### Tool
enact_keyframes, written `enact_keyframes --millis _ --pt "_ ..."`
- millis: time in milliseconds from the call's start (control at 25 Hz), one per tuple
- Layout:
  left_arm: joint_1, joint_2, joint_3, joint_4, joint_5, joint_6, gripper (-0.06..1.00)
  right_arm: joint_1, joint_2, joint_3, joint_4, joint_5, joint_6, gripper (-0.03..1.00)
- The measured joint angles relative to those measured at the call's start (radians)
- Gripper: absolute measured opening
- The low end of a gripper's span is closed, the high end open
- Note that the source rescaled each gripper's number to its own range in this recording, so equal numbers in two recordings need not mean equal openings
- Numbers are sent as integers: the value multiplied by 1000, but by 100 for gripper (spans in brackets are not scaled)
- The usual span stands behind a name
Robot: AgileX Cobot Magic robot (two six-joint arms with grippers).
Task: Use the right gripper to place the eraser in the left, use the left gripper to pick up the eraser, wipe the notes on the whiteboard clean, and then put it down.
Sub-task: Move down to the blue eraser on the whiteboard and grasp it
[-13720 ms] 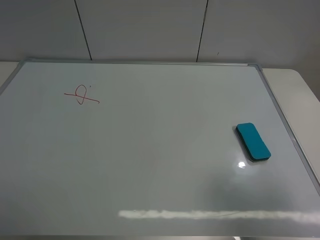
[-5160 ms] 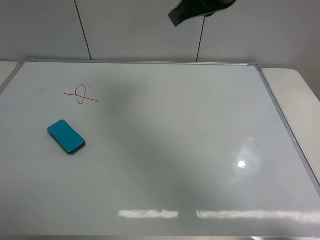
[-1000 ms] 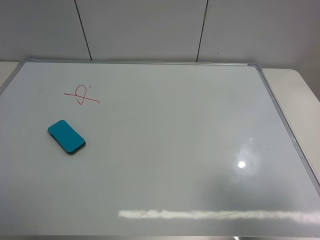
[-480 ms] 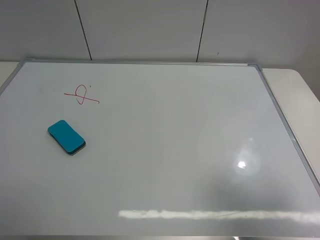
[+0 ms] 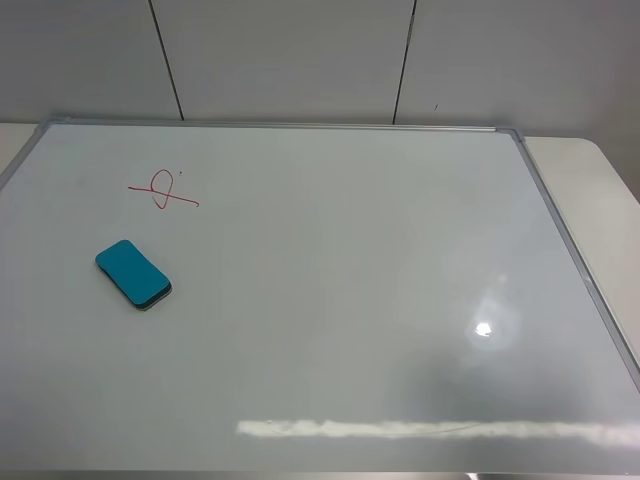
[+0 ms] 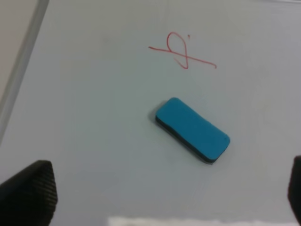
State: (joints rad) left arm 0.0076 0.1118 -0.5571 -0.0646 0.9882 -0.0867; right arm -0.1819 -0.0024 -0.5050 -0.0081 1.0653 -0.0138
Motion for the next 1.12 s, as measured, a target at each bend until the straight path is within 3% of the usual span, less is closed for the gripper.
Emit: enact_keyframes --millis 120,360,600,1120 --pt "0 130 -40 1 -25 -39 100 0 0 0 0 -1 0 100" --pt "0 432 -131 2 -43 -228 100 0 0 0 0 -2 0 100" --pt "0 690 -184 -9 -62 -346 100 0 0 0 0 -2 0 100" --pt "0 1102 -200 -40 -120 -415 100 0 0 0 0 -2 0 100"
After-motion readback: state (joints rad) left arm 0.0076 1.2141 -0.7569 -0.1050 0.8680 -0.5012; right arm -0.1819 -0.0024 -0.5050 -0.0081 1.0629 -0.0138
